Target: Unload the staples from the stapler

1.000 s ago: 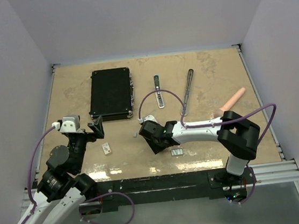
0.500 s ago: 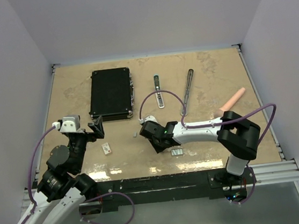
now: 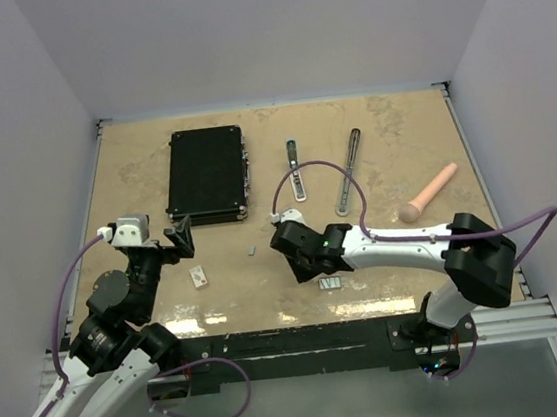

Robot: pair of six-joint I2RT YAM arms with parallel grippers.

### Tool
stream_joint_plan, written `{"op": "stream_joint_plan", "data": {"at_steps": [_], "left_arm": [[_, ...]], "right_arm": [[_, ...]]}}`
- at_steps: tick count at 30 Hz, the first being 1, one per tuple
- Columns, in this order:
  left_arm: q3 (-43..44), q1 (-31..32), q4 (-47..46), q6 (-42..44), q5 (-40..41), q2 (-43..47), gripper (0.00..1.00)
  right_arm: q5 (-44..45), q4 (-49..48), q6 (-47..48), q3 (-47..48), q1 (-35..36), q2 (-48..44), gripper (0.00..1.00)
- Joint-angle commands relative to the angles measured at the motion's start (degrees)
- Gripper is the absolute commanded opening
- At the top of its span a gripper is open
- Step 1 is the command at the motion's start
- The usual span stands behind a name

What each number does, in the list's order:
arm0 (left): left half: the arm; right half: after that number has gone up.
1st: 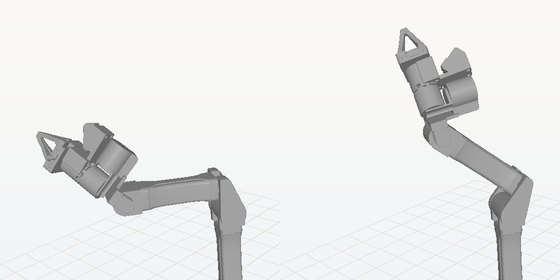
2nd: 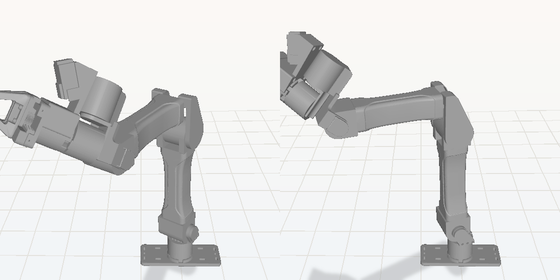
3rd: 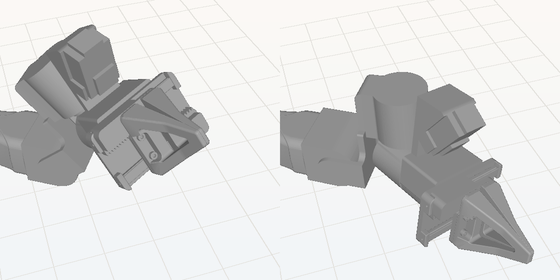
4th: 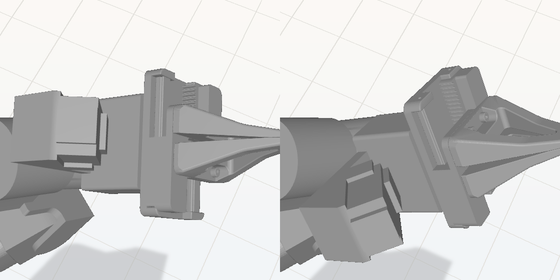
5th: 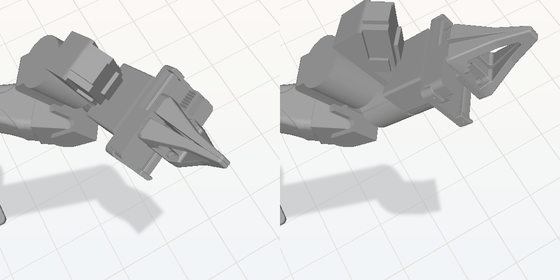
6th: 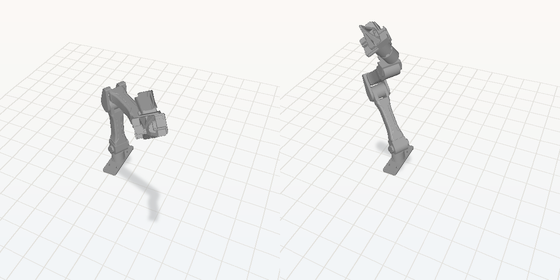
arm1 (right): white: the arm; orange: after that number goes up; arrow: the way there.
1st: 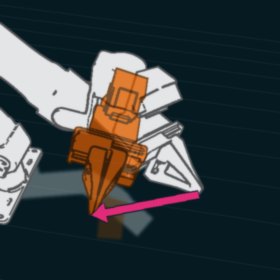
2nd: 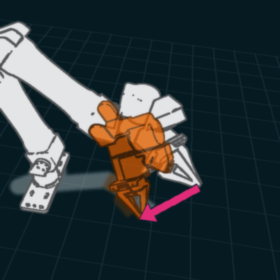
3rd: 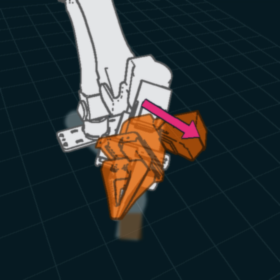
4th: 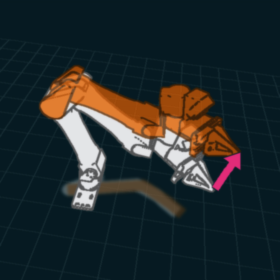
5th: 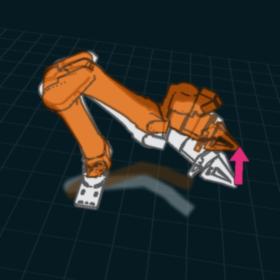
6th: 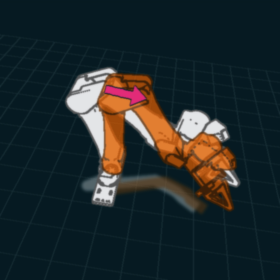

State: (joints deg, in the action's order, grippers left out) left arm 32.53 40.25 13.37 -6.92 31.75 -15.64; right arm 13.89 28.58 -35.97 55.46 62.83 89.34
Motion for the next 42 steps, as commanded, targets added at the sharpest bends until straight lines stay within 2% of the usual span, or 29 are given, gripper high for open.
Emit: {"op": "stream_joint_plan", "data": {"at_steps": [1, 11, 22, 29, 42], "left_arm": [[0.7, 0.1, -1.6, -0.4, -0.3, -0.3, 0.91], [0.8, 0.0, -1.8, -0.4, -1.3, -1.1, 0.91], [0.7, 0.1, -1.8, -0.5, -1.1, -0.8, 0.91], [0.7, 0.0, -1.8, -0.4, -1.0, -0.4, 0.91], [0.5, 0.0, -1.9, -0.3, -1.2, -0.4, 0.91]], "right_arm": [[1.4, 5.3, -3.9, -2.0, -0.1, -5.7, 0.21], [2.7, 6.2, -8.2, -9.8, 0.0, -12.0, 0.23], [6.5, 5.9, -8.5, -10.4, -1.7, -9.7, 0.25], [6.2, 6.5, -8.2, -10.0, -4.3, -10.1, 0.26], [3.5, 4.2, -7.2, -10.4, -4.6, -9.5, 0.25]]}}
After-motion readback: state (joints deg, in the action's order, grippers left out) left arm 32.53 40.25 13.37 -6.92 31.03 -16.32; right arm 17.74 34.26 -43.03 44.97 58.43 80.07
